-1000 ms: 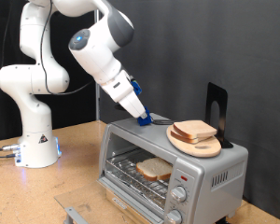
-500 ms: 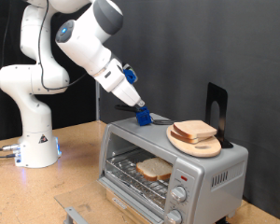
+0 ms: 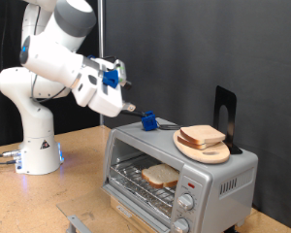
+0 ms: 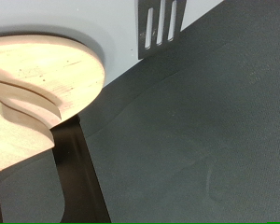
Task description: Make a piece of toast with the oven
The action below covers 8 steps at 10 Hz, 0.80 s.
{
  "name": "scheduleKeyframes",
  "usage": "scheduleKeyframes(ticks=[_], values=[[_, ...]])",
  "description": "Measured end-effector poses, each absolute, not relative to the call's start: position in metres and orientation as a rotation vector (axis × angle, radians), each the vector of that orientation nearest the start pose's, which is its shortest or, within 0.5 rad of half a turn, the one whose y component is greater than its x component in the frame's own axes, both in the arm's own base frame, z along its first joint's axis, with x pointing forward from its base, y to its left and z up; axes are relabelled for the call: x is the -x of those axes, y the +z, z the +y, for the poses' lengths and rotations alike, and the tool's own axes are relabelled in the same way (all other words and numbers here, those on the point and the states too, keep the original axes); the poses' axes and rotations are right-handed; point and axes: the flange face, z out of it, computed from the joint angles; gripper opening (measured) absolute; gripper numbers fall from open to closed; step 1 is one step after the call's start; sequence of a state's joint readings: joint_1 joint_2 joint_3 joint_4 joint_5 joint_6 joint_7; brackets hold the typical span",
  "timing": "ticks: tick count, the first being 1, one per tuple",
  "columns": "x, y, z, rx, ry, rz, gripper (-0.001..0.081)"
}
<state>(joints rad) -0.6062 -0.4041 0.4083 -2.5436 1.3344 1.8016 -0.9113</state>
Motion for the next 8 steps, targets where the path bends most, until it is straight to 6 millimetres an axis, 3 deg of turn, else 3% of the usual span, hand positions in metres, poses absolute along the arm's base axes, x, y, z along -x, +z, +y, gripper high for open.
scheduleKeyframes(ticks=[1,4,6,8], values=[[-0.415,0.415,0.002,2.071,-0.395,-0.049,0.0805],[-0.398,0.406,-0.001,2.018,-0.018,0.178,0.0805],[-0.383,0.403,-0.020,1.935,0.197,0.354,0.0805],[-0.368,0.403,-0.052,1.848,0.233,0.449,0.0805]])
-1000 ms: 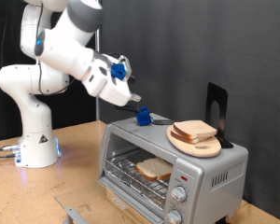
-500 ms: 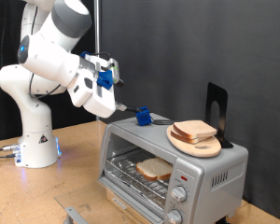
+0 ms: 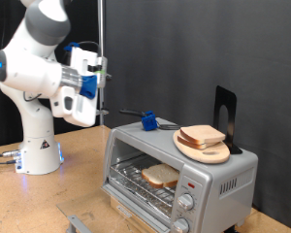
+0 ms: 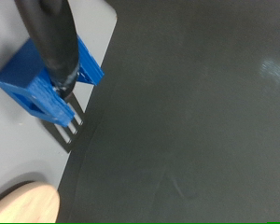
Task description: Make a piece of toast with the oven
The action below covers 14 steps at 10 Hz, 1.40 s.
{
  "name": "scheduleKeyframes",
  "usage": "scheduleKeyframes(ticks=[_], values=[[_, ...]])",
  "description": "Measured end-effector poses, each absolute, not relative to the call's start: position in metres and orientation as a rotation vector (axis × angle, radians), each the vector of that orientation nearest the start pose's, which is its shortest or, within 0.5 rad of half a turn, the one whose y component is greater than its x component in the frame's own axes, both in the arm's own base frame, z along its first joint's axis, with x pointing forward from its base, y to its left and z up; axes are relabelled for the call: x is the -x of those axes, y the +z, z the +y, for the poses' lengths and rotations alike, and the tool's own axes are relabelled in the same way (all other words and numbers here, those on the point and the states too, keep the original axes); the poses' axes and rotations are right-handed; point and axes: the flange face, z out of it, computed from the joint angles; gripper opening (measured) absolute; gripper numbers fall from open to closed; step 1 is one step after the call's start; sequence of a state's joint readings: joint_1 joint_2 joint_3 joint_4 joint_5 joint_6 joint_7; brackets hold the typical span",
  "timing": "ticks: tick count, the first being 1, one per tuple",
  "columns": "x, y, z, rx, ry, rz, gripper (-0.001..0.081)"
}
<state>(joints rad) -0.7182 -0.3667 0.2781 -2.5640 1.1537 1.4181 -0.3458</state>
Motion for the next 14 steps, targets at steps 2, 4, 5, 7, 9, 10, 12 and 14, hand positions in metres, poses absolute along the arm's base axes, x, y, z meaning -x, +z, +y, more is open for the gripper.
scheduleKeyframes(ticks=[2,4,5,7,9,10,12,14], values=[[-0.357,0.403,-0.085,1.803,0.215,0.544,0.0805],[-0.347,0.399,-0.106,1.817,0.195,0.577,0.0805],[-0.345,0.398,-0.108,1.827,0.196,0.574,0.0805],[-0.347,0.394,-0.109,1.817,0.246,0.682,0.0805],[-0.354,0.387,-0.116,1.774,0.329,0.974,0.0805],[-0.357,0.383,-0.125,1.748,0.332,1.096,0.0805],[-0.357,0.367,-0.152,1.728,0.285,1.233,0.0805],[-0.353,0.347,-0.179,1.754,0.239,1.302,0.0805]])
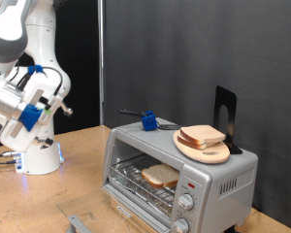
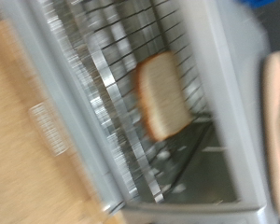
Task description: Make a piece of toast with the oven
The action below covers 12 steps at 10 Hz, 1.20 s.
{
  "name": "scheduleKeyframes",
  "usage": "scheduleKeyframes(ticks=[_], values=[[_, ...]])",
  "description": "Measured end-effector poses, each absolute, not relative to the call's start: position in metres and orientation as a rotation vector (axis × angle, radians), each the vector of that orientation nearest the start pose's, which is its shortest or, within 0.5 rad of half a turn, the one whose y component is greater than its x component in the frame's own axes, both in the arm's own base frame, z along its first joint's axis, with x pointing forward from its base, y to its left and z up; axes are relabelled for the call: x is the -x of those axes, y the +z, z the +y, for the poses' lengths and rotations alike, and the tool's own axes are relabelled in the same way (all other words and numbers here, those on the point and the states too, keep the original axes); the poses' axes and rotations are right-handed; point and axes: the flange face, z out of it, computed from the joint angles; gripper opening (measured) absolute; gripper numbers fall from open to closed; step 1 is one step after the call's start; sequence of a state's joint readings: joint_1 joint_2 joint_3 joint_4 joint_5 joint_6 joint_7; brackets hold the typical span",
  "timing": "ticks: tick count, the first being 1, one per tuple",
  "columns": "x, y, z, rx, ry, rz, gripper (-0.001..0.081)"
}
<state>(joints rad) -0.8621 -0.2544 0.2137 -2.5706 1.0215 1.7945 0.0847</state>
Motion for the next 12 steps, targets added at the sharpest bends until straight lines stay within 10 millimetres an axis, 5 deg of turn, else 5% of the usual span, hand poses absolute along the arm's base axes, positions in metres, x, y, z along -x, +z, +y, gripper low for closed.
scheduleKeyframes(ticks=[4,12], values=[[-0.350,0.295,-0.215,1.867,0.069,1.294,0.0805],[-0.365,0.219,-0.238,1.965,-0.009,1.103,0.0805]])
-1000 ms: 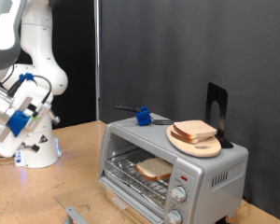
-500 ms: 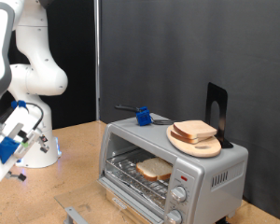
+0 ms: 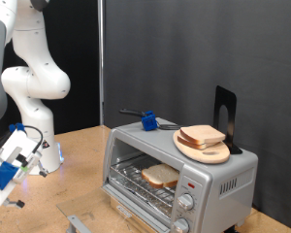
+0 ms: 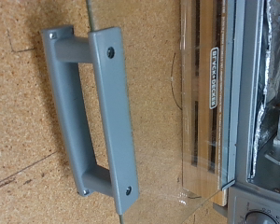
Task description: Make a piece of toast with the oven
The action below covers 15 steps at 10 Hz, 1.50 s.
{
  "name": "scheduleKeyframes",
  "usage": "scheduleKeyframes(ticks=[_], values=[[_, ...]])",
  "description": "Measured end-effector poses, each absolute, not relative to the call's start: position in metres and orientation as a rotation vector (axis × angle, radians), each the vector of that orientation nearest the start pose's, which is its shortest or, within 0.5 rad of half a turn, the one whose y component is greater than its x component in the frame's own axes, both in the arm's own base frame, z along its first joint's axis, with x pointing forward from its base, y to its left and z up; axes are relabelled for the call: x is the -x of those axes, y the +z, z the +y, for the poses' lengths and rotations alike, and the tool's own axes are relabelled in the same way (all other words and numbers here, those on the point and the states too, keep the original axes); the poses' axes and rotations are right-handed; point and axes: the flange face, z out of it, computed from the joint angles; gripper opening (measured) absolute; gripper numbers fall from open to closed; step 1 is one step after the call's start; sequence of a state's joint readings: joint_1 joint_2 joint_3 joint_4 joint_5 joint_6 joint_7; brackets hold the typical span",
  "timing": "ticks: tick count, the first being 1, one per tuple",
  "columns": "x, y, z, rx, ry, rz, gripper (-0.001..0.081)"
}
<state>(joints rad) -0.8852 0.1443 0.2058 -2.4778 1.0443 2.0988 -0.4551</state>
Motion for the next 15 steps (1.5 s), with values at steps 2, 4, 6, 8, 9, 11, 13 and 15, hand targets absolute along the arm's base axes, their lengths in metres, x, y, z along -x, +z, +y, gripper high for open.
scheduleKeyframes(ticks=[2,4,6,8,9,11,13,15], values=[[-0.371,0.207,-0.231,1.940,0.003,1.090,0.0805],[-0.377,0.191,-0.215,1.920,0.019,1.072,0.0805],[-0.382,0.174,-0.191,1.927,0.053,1.057,0.0805],[-0.383,0.159,-0.165,1.936,0.087,1.042,0.0805],[-0.382,0.154,-0.154,1.940,0.101,1.040,0.0805],[-0.380,0.150,-0.134,1.938,0.128,1.032,0.0805],[-0.378,0.149,-0.122,1.931,0.155,1.009,0.0805],[-0.376,0.162,-0.126,1.899,0.181,0.977,0.0805]])
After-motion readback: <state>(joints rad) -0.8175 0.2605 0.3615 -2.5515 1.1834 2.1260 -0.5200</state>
